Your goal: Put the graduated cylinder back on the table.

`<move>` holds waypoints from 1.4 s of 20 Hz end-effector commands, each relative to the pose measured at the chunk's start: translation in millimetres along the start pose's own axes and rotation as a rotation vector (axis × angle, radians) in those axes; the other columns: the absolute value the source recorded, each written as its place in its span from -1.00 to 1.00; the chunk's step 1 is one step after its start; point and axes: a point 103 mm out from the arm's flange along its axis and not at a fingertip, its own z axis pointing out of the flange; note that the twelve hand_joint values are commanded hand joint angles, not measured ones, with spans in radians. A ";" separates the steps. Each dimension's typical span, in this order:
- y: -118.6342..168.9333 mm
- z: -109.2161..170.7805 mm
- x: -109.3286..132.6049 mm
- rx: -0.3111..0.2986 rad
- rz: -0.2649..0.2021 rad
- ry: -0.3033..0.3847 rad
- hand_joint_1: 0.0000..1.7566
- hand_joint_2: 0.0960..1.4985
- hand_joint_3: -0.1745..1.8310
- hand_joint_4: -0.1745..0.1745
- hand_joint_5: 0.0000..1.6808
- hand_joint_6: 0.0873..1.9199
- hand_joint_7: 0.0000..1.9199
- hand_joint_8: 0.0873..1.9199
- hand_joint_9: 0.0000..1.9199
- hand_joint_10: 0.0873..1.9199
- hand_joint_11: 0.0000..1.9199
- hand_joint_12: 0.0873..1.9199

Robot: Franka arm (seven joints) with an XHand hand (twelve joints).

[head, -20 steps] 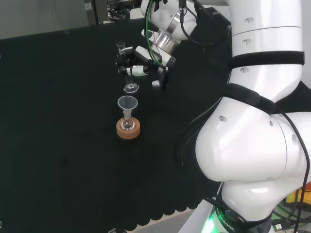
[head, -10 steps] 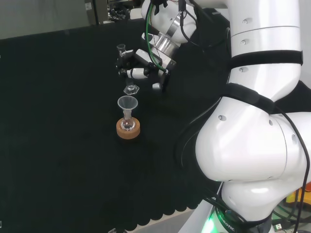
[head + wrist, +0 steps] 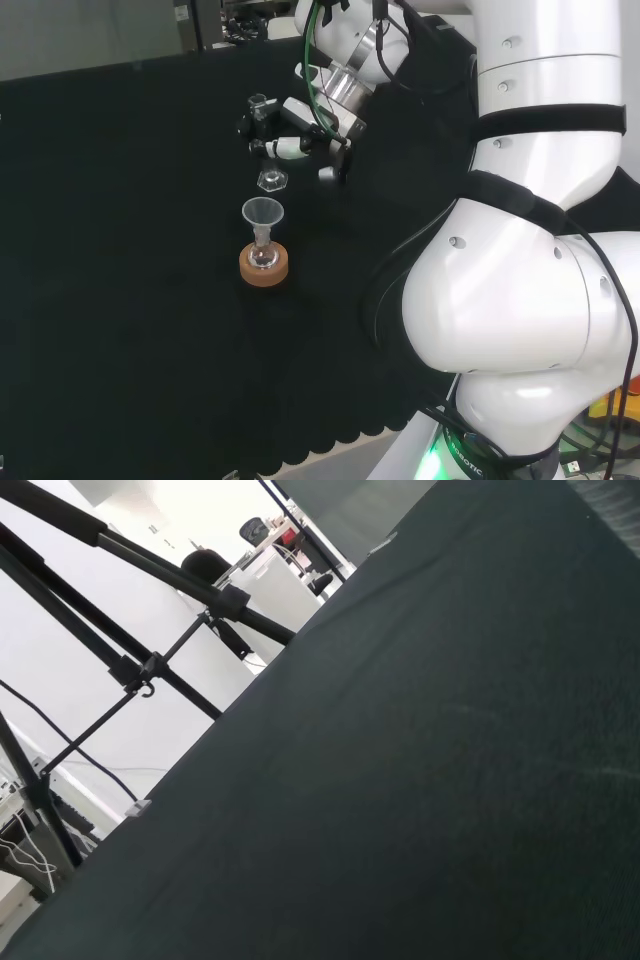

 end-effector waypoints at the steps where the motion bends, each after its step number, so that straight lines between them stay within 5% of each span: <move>1: -5.1 -5.0 0.0 0.007 0.013 0.007 0.19 0.36 -1.00 -0.20 -0.16 -0.32 -0.29 -0.46 0.15 -1.00 -0.22 0.13; 14: -2.2 -35.3 1.4 -0.029 0.084 -0.033 0.09 0.27 -1.00 -0.36 -0.54 -0.62 -0.60 -0.40 -0.12 -1.00 -0.55 0.32; 23: -15.8 -84.2 18.0 -0.074 0.162 -0.166 0.06 0.26 -1.00 -0.39 -0.54 -0.79 -0.69 -0.37 -0.20 -1.00 -0.64 0.36; 28: -31.4 -121.6 46.2 -0.096 0.197 -0.269 0.05 0.26 -1.00 -0.39 -0.55 -0.86 -0.73 -0.37 -0.24 -1.00 -0.69 0.38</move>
